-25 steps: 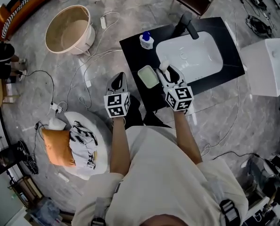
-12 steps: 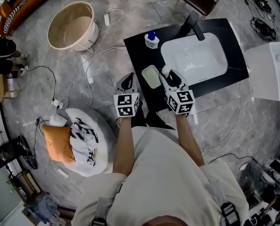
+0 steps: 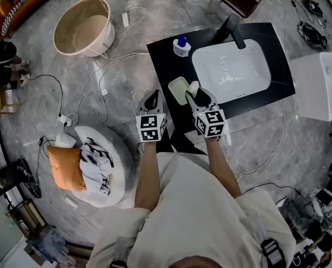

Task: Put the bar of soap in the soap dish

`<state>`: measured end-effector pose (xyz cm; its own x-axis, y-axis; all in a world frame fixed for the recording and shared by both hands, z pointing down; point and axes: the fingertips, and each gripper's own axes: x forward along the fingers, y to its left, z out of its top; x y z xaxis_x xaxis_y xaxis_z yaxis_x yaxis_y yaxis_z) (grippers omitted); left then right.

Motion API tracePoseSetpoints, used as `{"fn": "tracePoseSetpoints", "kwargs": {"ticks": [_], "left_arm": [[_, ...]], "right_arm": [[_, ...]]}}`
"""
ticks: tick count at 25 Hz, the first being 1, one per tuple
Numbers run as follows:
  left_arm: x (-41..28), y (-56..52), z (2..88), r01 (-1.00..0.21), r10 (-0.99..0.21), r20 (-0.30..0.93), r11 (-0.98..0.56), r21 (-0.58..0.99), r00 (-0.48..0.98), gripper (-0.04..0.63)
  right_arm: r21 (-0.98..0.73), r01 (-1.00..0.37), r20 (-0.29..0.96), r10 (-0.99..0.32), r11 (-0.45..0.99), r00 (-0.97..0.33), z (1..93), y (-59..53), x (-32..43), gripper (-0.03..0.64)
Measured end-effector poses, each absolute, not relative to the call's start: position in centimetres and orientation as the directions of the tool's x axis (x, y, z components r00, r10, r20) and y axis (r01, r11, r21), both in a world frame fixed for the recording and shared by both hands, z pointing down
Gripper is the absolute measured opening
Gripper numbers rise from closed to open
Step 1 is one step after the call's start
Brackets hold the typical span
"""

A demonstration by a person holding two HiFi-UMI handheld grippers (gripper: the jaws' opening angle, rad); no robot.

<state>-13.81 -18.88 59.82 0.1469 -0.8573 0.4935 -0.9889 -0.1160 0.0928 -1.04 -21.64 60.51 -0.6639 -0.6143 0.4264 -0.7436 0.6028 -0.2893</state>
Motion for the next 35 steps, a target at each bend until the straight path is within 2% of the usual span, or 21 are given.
{"fn": "tracePoseSetpoints", "kwargs": {"ticks": [18, 29, 35], "left_arm": [[-14.2, -18.3, 61.9, -0.983, -0.819, 0.545, -0.139, 0.118, 0.181, 0.006], [-15.5, -18.4, 63.1, -0.982, -0.793, 0.580, -0.135, 0.131, 0.186, 0.006], [-16.5, -18.5, 63.4, -0.982, -0.784, 0.593, -0.123, 0.140, 0.183, 0.006]], "right_arm": [[-0.272, -0.777, 0.519, -0.594, 0.568, -0.615, 63.6, -20.8, -1.6, 0.181], [-0.154, -0.784, 0.680, -0.511, 0.602, -0.526, 67.7, -19.5, -3.3, 0.184], [-0.131, -0.807, 0.725, -0.500, 0.575, -0.474, 68.9, -20.4, -4.7, 0.181]]}}
